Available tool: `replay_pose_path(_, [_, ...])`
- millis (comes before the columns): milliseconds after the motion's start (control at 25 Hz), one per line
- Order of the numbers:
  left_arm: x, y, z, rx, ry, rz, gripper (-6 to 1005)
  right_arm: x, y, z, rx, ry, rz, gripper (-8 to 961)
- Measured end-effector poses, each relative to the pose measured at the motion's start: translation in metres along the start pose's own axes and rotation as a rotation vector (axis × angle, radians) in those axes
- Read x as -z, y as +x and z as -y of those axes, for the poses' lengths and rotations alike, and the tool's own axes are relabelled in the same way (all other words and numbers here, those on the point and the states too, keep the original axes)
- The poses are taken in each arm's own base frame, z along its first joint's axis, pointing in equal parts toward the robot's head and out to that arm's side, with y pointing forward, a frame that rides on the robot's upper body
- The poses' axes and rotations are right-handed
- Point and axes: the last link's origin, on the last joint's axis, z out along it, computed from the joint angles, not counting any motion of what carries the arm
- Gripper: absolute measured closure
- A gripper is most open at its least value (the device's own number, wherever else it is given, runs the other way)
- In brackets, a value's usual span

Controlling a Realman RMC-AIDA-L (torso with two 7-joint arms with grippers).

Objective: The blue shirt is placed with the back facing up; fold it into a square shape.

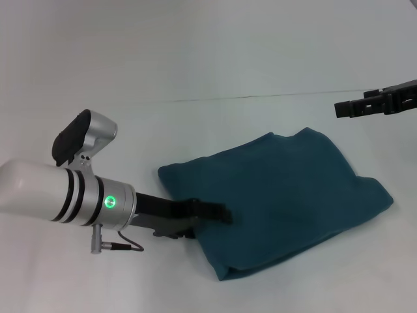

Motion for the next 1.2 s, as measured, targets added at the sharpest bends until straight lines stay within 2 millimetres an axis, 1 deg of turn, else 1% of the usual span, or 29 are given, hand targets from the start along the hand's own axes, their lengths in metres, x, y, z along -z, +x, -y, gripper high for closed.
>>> replay_pose_path(320, [0.0002,0.0010,-0.0045,-0.017,-0.067,-0.037,78,0.0011,0.0008,0.0008,-0.005,0.004,0.006,6])
replay_pose_path(560, [-0.0062,-0.0034,-0.0058,-0.042,-0.071,-0.017,233,-0.0012,0.0012,-0.0009,-0.002,0.000,0.008,6])
replay_pose_path(760, [-0.0063,-0.0042,-0.0038,-0.043,-0.067,-0.020,471,-0.0014,0.0013,-0.0013,-0.002,-0.001,0.009,6])
replay_pose_path(880, [-0.0062,-0.0046,-0.0026,-0.048,-0.065,-0.023,711,-0.0015,0.0013,-0.0015,-0.004,-0.003,0.010,6])
replay_pose_path(1200, [-0.0037,-0.0028,-0.0008,-0.059,-0.062,-0.033,823,-0.0019,0.0003,-0.0030,-0.009,-0.012,0.023,7])
